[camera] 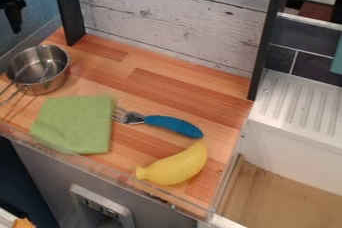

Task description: Move the fork to the upper right side of the silver pot.

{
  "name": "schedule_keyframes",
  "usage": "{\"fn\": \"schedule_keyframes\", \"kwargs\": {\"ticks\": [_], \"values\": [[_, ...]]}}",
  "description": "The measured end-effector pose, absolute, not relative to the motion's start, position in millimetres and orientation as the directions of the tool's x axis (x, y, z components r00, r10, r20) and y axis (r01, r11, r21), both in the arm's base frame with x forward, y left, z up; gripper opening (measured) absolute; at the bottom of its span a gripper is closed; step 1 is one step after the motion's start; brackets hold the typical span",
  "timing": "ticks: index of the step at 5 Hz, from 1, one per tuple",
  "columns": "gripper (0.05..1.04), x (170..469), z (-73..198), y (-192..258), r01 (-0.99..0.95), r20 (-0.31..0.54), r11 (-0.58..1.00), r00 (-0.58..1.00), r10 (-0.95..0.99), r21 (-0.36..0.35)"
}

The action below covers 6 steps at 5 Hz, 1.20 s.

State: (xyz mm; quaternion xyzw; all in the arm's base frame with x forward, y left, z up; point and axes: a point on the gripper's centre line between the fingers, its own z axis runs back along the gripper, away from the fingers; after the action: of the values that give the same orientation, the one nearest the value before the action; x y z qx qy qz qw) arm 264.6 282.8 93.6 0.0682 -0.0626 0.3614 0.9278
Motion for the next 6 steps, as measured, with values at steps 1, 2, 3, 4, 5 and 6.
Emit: {"fn": "schedule_keyframes", "kwargs": {"ticks": [1,2,3,4,5,6], "values": [[1.001,263.9,79.0,278.7,-0.674,0.125,0.735,0.738,0.663,0.075],[1.001,273.8,73.9,254.7,-0.623,0.102,0.781,0.781,0.616,0.048],[1.001,278.7,75.9,233.9,-0.563,0.113,0.826,0.823,0.556,0.039],[1.001,279.4,85.6,205.0,-0.482,0.132,0.876,0.87,0.475,0.026],[1.001,287.3,88.3,155.0,-0.337,0.127,0.942,0.934,0.335,-0.009],[1.001,284.1,87.3,125.7,-0.225,0.114,0.974,0.967,0.227,-0.032]]}}
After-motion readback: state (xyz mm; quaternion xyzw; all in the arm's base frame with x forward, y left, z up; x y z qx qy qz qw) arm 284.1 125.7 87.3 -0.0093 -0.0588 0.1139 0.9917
